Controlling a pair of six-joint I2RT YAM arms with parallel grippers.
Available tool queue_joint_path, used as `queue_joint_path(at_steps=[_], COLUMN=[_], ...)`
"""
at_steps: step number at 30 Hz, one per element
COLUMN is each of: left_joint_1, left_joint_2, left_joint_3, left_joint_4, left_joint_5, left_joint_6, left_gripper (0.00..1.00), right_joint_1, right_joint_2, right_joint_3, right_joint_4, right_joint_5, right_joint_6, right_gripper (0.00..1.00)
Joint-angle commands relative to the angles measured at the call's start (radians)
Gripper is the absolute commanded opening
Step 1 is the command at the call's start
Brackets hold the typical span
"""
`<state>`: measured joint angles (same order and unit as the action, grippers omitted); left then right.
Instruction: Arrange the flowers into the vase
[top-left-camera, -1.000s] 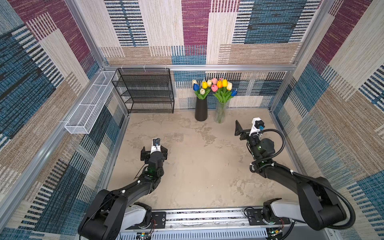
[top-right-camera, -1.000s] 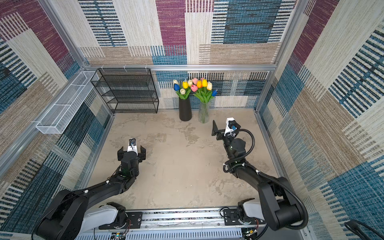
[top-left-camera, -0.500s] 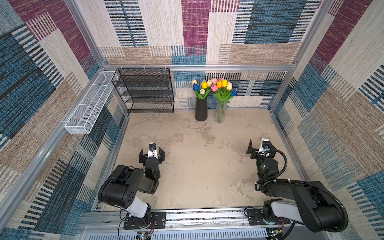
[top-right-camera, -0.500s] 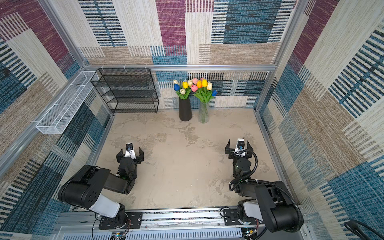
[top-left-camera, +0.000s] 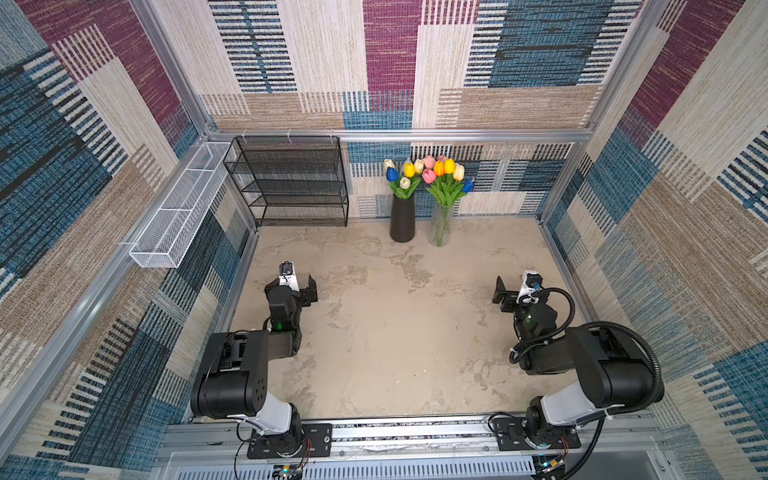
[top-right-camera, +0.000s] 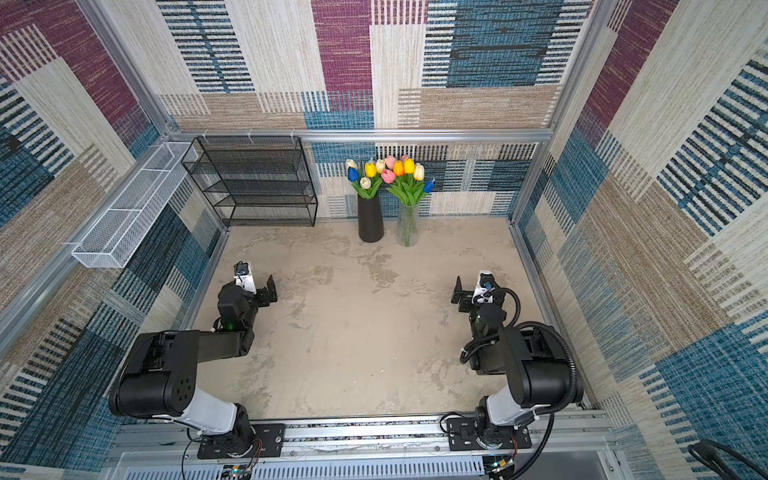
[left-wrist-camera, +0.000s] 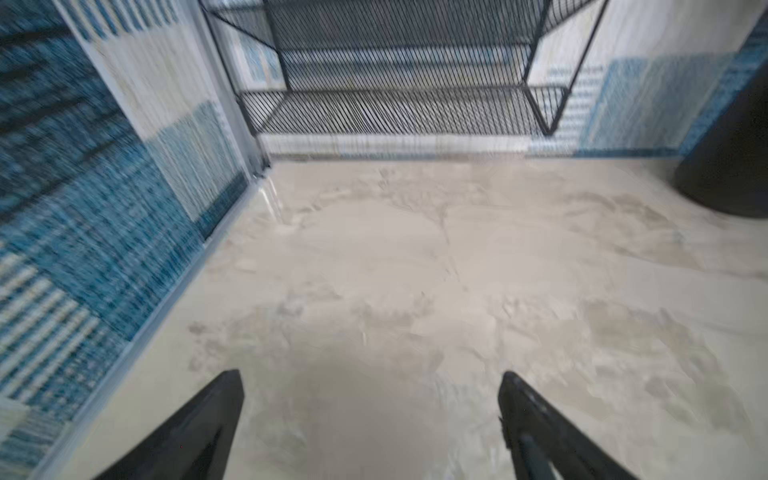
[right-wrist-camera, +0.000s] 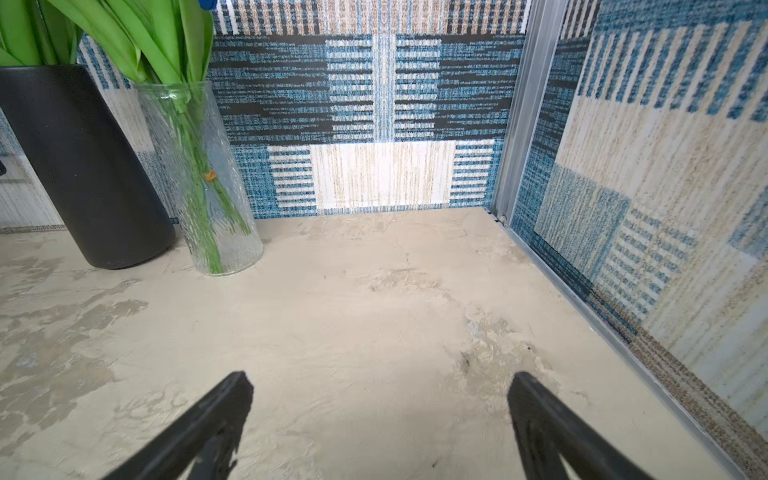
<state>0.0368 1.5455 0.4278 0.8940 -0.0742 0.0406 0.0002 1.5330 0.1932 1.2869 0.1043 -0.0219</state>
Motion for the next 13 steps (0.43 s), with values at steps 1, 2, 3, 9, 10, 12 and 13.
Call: queue_joint_path(at_steps=[1,2,3,9,10,12,13], left_joint_1=[0.005,0.005,0.004,0.004,0.004,0.004,0.004], left_joint_2=[-0.002,-0.003,-0.004,-0.001,0.000,-0.002,-0.006], left_joint_3=[-0.003,0.003,0.001,0.005,0.004,0.001,-0.009], left_joint_4=[-0.065,-0.079,-0.081,-0.082,-0.078,-0.077,-0.062], left_joint_5=[0.082,0.083,0.084,0.084,0.083,0.086,0.089], left_joint_6=[-0.041,-0.041,-0.041,-0.041,-0.041,-0.041,-0.039], left_gripper=[0.99,0.99,0.99,0.99,0.99,0.99,0.99], right_joint_1=[0.000,0.000,0.000,0.000,0.000,0.000,0.000], right_joint_2=[0.002,-0.003,-0.002,0.005,0.001,0.002,0.001], right_joint_3=[0.005,0.004,0.004,0.017,0.008,0.005,0.004], right_joint_4=[0.021,0.014,0.015,-0.003,0.009,0.019,0.017], right_joint_5=[-0.011,-0.015,-0.015,-0.020,-0.021,-0.025,-0.025], right_joint_6=[0.027,0.029,0.027,0.027,0.027,0.024,0.025], right_gripper=[1.00,1.00,1.00,1.00,1.00,1.00,1.00])
